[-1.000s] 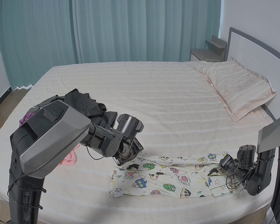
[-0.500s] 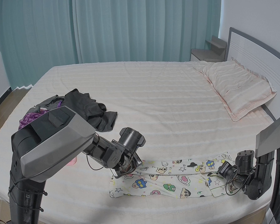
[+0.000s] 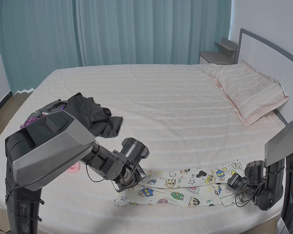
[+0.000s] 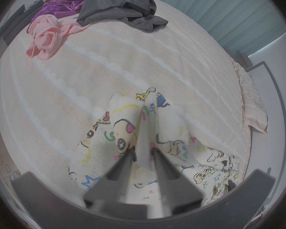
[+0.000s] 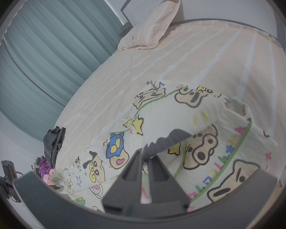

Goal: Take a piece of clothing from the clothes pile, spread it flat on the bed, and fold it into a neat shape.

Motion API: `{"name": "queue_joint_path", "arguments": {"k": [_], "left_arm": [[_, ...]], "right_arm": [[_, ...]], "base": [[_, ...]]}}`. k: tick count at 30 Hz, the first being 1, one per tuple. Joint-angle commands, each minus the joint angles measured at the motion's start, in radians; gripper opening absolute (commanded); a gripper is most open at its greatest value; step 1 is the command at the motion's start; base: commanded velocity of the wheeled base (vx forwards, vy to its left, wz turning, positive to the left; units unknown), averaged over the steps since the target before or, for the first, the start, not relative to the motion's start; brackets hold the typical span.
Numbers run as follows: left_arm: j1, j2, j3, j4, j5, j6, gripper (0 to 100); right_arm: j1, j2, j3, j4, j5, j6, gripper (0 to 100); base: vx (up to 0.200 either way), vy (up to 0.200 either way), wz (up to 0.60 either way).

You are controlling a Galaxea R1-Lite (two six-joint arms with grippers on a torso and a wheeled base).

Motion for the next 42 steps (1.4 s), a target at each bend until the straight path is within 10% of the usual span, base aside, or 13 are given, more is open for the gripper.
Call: {"name": "queue_joint_path", "arguments": {"k": [1,15,25,35,42], "left_arm": [[-0.001,-0.041,0.041,-0.008,-0.019,-0.003,100],[0.067,-0.368,0.209,-0.034,-0.137,-0.041,100],[0.192,-0.263,0.151,-0.161,-0.297,-0.02,100],[0.239,-0.021,0.045,-0.222,-0.39,0.413,100],[0.232,0.048,0.064,-0.405,-0.409,0.536,100]], "right_arm": [[-0.002,-0.008,0.004,-0.013,-0.001,0.0,100],[-0.008,-0.149,0.099,-0.013,0.001,0.026,100],[0.018,-0.194,0.116,-0.013,-0.053,0.107,100],[0.053,-0.194,0.116,-0.013,-0.062,0.19,100],[0.07,-0.197,0.116,-0.012,-0.067,0.193,100]], "base": [[0.0,0.0,0.0],[0.0,0.0,0.0],[0.0,0.0,0.0],[0.0,0.0,0.0],[0.0,0.0,0.0]]}}
